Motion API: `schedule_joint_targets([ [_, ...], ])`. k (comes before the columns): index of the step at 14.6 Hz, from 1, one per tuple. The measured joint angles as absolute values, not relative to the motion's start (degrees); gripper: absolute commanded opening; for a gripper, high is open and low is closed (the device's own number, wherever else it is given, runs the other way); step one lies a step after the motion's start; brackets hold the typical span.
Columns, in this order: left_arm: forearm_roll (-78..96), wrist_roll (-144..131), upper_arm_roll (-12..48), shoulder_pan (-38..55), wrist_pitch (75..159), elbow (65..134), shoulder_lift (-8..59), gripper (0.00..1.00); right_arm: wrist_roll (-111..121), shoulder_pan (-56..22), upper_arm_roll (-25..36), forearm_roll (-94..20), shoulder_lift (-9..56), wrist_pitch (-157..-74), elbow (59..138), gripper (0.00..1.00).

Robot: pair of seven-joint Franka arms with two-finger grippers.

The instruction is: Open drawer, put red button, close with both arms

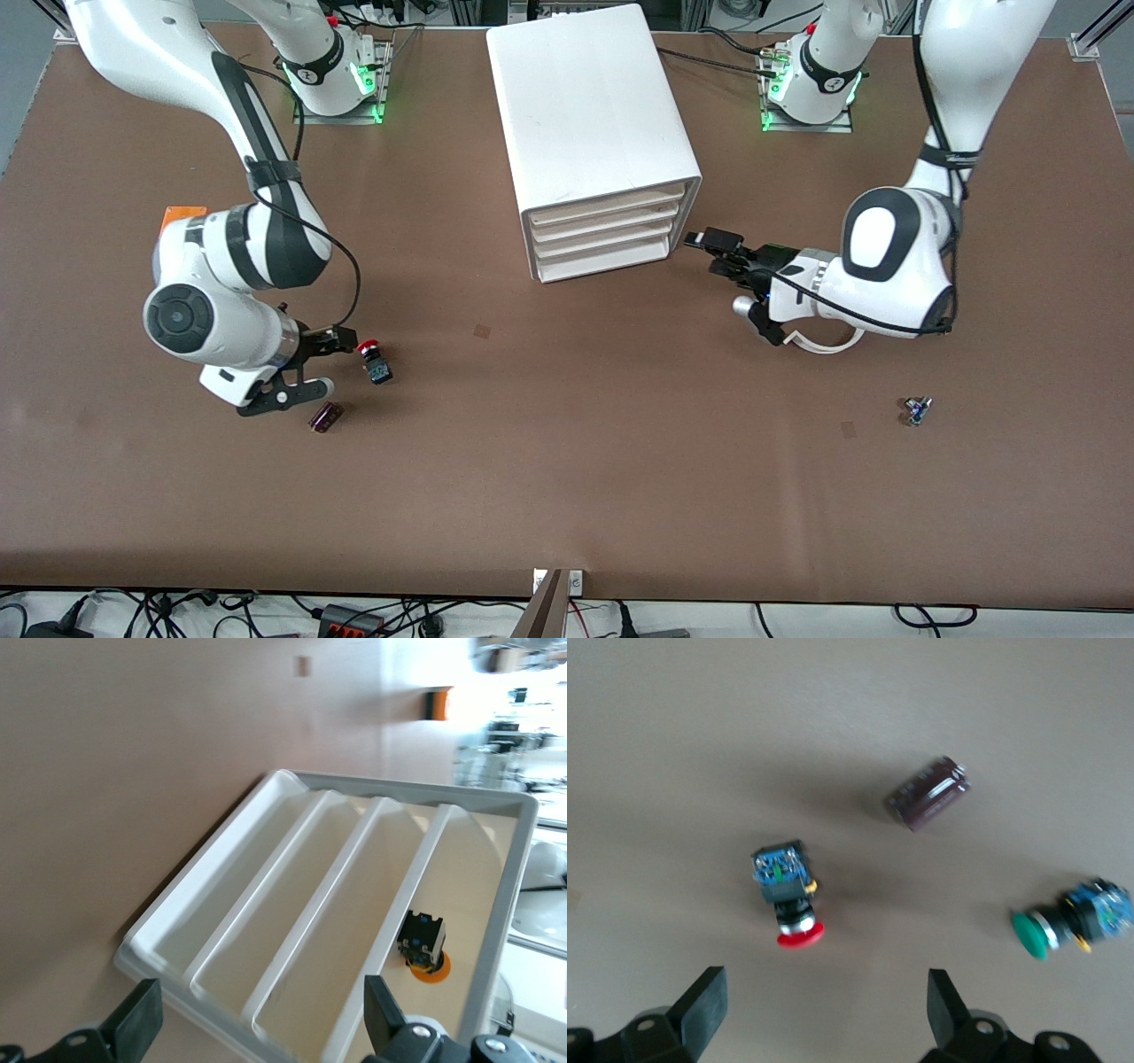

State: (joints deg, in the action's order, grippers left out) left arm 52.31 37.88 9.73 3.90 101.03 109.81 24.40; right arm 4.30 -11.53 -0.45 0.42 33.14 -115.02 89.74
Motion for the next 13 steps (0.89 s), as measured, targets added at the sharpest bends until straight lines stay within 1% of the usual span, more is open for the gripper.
schedule_joint_targets([
  [1,55.50,43.63,9.79,3.89,101.69,111.95,25.40,1.00,5.22,-11.55,-0.59,0.42,34.12,-116.20,89.71,1.00],
  [3,58.56,50.20,10.24,3.79,102.13,114.16,28.25,1.00,7.11,-11.56,-0.64,0.41,36.07,-118.93,89.62,1.00],
  [5,59.89,51.93,11.53,3.73,102.15,114.50,30.55,1.00,7.78,-11.67,-0.71,0.41,38.09,-121.34,89.55,1.00],
  [8,62.96,52.35,13.90,3.70,102.13,115.19,31.14,1.00,7.86,-12.79,-0.77,0.41,40.08,-123.58,89.48,1.00],
  [9,63.32,52.57,14.45,3.69,102.13,115.33,31.14,0.93,7.86,-13.11,-0.77,0.41,40.48,-123.97,89.47,1.00],
  [10,63.38,52.85,14.71,3.67,102.11,115.47,31.13,0.84,7.86,-13.32,-0.77,0.41,40.83,-124.17,89.46,1.00],
  [12,63.38,53.38,14.89,3.63,101.77,116.05,31.17,0.58,7.89,-13.68,-0.77,0.42,41.50,-124.36,89.46,1.00],
  [13,63.38,53.60,14.97,3.63,101.43,116.36,31.17,0.48,7.90,-13.87,-0.78,0.41,41.83,-124.41,89.46,1.00],
])
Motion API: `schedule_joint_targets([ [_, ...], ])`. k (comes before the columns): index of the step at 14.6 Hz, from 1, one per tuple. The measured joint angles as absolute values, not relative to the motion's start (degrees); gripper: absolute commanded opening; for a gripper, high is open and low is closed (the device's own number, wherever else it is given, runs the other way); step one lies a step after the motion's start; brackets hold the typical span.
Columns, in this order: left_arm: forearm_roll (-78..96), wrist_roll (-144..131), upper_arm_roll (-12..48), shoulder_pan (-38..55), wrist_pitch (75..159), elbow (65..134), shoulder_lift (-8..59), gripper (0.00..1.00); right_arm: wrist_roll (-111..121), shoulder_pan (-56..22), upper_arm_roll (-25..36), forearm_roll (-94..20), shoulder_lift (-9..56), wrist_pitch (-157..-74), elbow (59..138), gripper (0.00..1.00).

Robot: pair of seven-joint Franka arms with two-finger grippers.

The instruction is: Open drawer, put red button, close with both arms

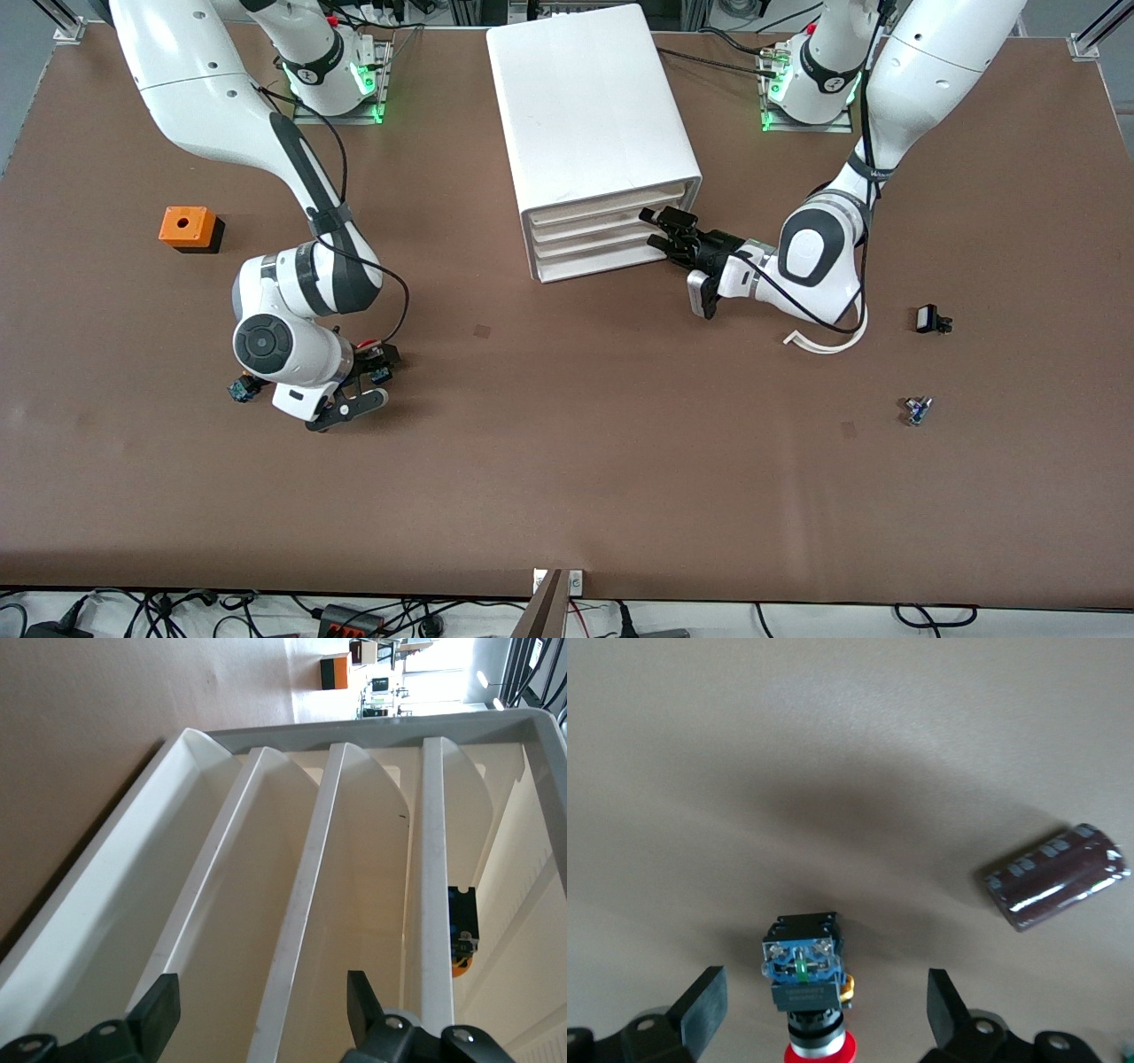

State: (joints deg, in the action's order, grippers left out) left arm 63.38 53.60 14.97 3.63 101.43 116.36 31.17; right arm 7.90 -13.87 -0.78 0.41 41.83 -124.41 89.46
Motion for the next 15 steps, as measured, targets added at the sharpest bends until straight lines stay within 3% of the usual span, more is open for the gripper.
schedule_joint_targets([
  [2,63.38,53.95,15.12,3.64,101.13,116.70,31.17,0.26,7.90,-14.10,-0.78,0.41,42.66,-124.43,89.46,1.00],
  [4,63.38,55.35,15.15,3.63,101.13,116.85,31.24,0.09,7.90,-14.13,-0.77,0.41,43.52,-124.43,89.46,1.00],
  [6,63.69,57.17,15.16,3.55,100.95,116.92,31.50,0.02,7.91,-14.14,-0.77,0.41,44.09,-124.41,89.47,1.00],
  [7,64.19,58.07,15.16,3.42,100.48,116.92,31.50,0.02,7.96,-14.17,-0.77,0.41,44.22,-124.38,89.50,0.78],
  [8,64.32,59.26,15.16,3.26,100.29,116.91,31.51,0.02,8.26,-14.21,-0.78,0.42,44.27,-124.32,89.57,0.46],
  [10,64.33,59.98,15.04,2.95,100.57,116.48,31.63,0.03,9.37,-14.25,-0.78,0.42,44.28,-124.17,89.59,0.00],
  [15,64.33,60.10,12.72,1.97,101.08,109.05,35.60,0.03,9.72,-14.25,-0.72,0.41,43.82,-123.56,89.19,0.00],
])
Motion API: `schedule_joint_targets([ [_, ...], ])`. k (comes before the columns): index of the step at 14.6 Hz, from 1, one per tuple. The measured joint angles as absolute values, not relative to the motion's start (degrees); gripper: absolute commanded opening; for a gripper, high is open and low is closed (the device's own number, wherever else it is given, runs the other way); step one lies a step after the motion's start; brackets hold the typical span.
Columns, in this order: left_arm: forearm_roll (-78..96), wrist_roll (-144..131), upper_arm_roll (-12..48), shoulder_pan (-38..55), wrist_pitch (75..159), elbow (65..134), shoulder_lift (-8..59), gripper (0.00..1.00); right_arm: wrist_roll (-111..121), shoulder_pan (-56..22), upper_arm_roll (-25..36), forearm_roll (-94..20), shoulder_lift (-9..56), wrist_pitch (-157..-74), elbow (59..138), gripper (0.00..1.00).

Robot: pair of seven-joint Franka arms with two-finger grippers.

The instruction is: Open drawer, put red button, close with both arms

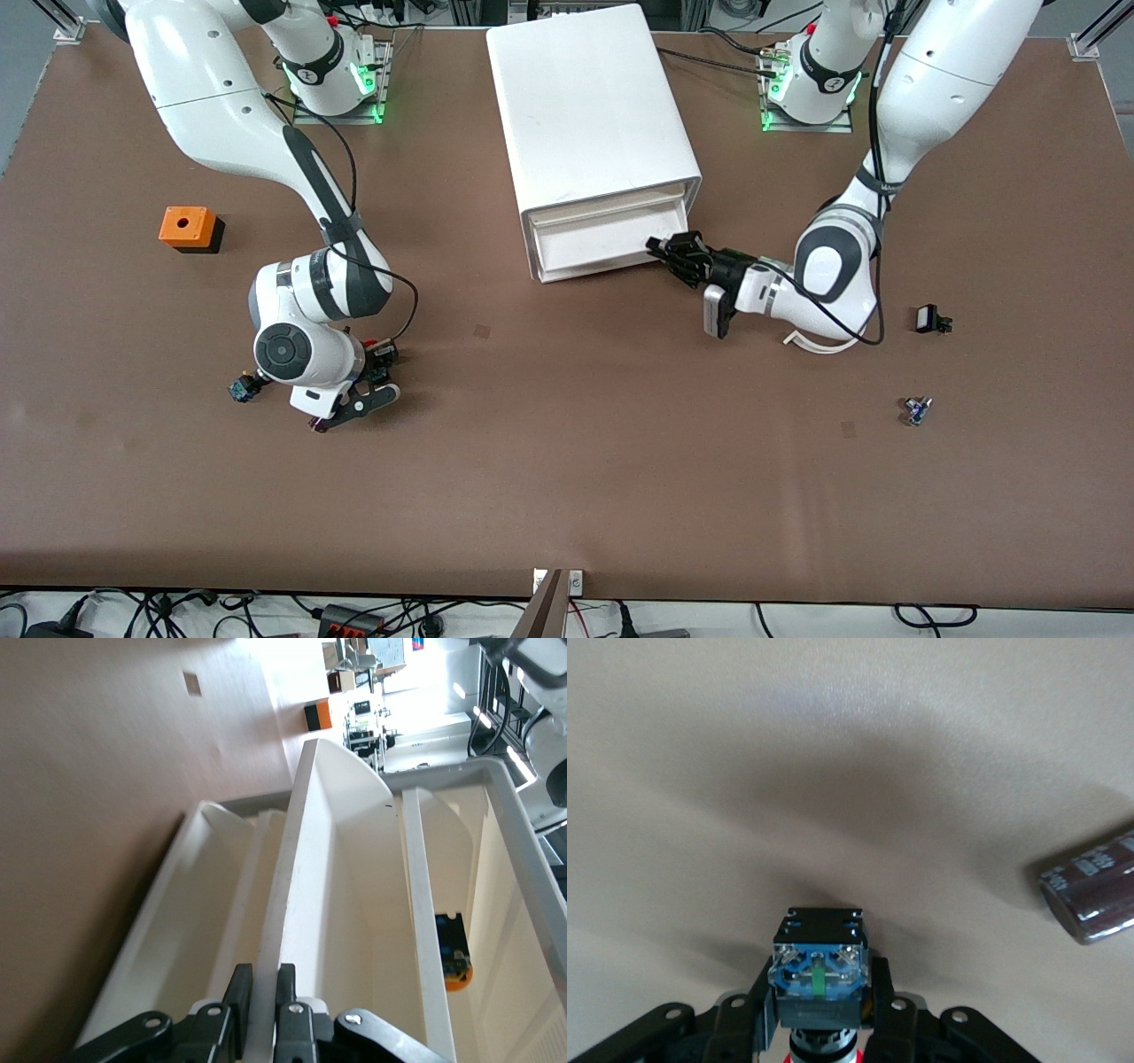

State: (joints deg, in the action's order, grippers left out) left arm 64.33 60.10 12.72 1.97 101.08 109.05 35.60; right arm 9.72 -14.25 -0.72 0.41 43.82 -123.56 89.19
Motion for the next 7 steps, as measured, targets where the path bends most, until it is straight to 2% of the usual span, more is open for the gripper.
schedule_joint_targets([
  [1,64.33,60.10,12.49,1.72,100.61,107.13,36.87,0.03,9.72,-14.23,-0.71,0.41,43.61,-123.56,88.77,0.00],
  [2,64.33,60.10,12.19,1.64,100.23,105.32,38.00,0.13,9.72,-14.18,-0.70,0.40,43.14,-123.54,88.07,0.00],
  [3,64.31,60.10,11.88,1.64,100.02,103.86,38.84,0.52,9.72,-14.16,-0.68,0.40,42.38,-123.42,87.18,0.00],
  [4,64.23,60.10,11.69,1.64,99.90,102.83,39.44,1.00,9.72,-14.20,-0.70,0.37,41.48,-122.73,85.82,0.00],
  [7,64.07,60.00,11.08,1.49,101.56,101.57,39.90,1.00,9.31,-15.23,-0.88,0.11,38.86,-114.78,78.26,0.00],
])
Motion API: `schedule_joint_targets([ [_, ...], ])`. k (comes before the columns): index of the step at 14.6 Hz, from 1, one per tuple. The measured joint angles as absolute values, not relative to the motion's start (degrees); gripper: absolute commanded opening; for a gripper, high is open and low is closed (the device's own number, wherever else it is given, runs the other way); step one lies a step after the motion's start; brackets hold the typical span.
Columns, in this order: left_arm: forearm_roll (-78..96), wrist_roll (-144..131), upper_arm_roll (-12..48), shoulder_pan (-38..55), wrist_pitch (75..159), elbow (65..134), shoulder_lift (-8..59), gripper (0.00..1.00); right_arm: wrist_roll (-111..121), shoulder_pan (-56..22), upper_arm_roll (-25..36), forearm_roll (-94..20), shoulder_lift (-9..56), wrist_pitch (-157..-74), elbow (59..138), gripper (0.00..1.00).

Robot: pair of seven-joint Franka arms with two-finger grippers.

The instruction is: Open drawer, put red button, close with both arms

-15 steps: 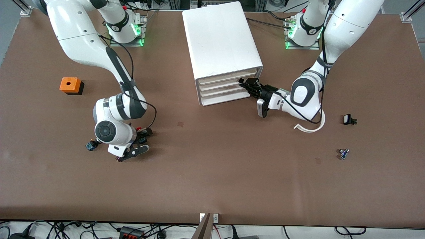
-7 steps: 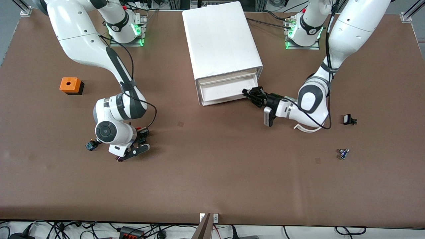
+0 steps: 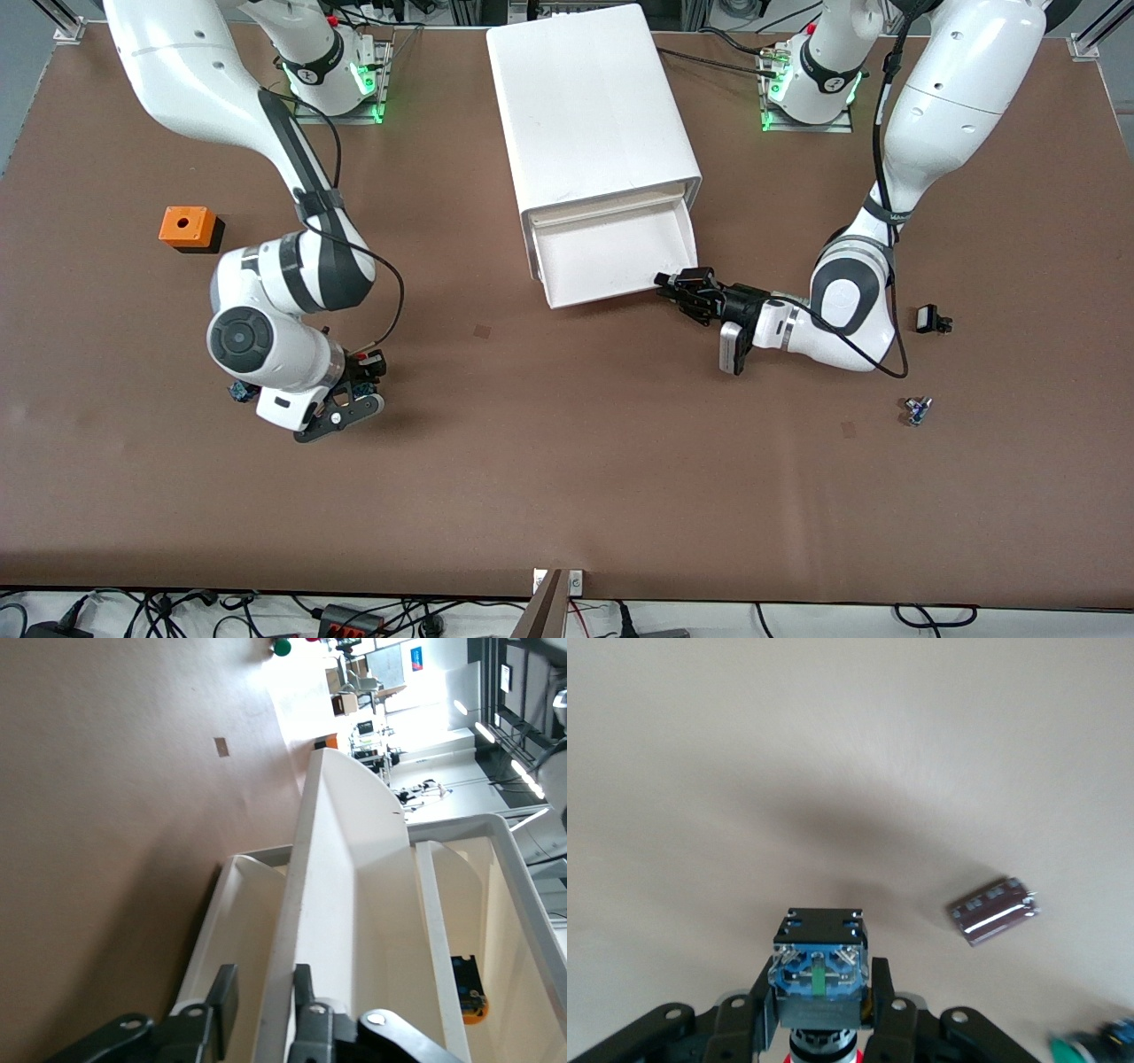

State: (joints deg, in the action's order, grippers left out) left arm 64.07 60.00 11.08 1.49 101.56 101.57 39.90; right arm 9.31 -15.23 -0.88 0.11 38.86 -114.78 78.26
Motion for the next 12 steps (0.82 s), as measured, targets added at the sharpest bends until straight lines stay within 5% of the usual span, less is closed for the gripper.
schedule_joint_targets([
  [12,30.67,26.15,10.48,-5.71,88.48,84.41,30.37,1.00,-12.26,-36.00,-1.49,-0.19,37.94,-104.48,62.74,0.00],
])
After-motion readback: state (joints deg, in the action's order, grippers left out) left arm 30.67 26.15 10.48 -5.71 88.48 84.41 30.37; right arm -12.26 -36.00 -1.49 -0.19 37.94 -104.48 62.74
